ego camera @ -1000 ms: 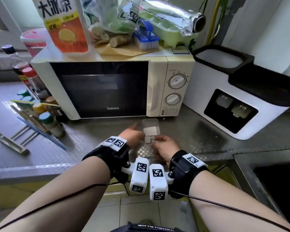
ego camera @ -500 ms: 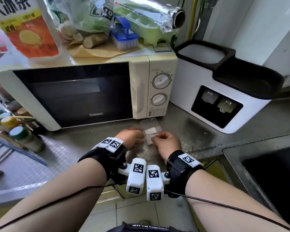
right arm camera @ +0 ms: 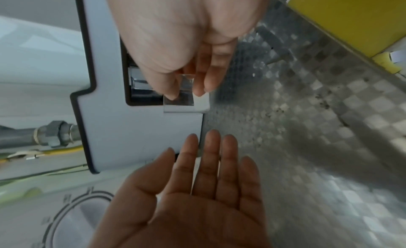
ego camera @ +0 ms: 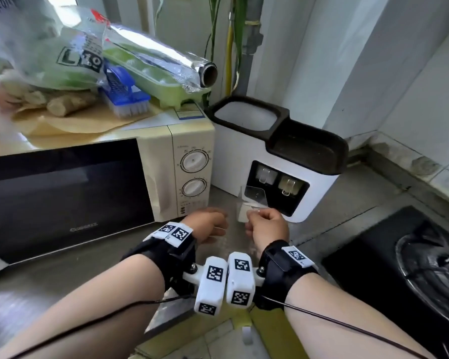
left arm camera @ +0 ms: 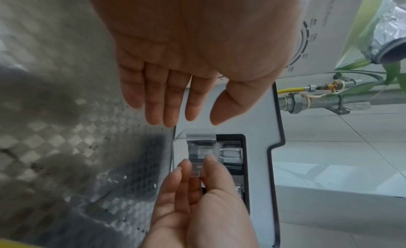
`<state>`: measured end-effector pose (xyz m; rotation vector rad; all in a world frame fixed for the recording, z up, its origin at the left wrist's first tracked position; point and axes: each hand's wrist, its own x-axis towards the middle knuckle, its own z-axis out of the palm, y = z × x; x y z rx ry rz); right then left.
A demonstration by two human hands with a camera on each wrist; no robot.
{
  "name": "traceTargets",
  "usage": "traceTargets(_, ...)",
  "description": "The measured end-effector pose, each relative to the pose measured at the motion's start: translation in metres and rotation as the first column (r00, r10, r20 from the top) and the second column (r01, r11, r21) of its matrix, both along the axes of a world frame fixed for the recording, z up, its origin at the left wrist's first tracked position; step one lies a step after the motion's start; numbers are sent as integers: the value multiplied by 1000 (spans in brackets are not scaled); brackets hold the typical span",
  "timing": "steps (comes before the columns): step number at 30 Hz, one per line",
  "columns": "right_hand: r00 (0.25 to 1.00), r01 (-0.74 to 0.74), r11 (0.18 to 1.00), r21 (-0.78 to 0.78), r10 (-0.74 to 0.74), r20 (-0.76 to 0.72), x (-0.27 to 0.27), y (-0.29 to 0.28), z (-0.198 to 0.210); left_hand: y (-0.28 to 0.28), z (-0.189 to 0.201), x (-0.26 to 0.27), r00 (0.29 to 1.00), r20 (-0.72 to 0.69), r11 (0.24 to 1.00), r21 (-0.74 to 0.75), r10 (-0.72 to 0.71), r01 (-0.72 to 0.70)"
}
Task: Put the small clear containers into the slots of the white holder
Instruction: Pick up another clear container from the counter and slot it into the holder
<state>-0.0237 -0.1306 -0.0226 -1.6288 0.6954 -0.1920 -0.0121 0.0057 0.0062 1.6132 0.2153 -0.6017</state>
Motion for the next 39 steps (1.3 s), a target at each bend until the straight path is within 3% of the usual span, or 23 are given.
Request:
traceTargets(8, 996, 91, 994, 60, -90, -17, 22, -7, -4, -1, -1, 24, 998, 6, 998, 0, -63, 63)
traceTargets(23, 982, 170, 984, -62, -174, -73, 48, -2, -22, -1, -18, 54, 991, -52, 993, -18, -121, 120)
traceTargets(30, 986, 118, 989, -89, -128, -108, 67, -2, -19, 7, -30, 59, 994, -95, 998, -28, -50, 48)
traceTargets(39, 993, -12, 999, 48, 17, -118, 71, -2, -24, 4, -36, 61, 994, -112, 998, -57, 2, -9)
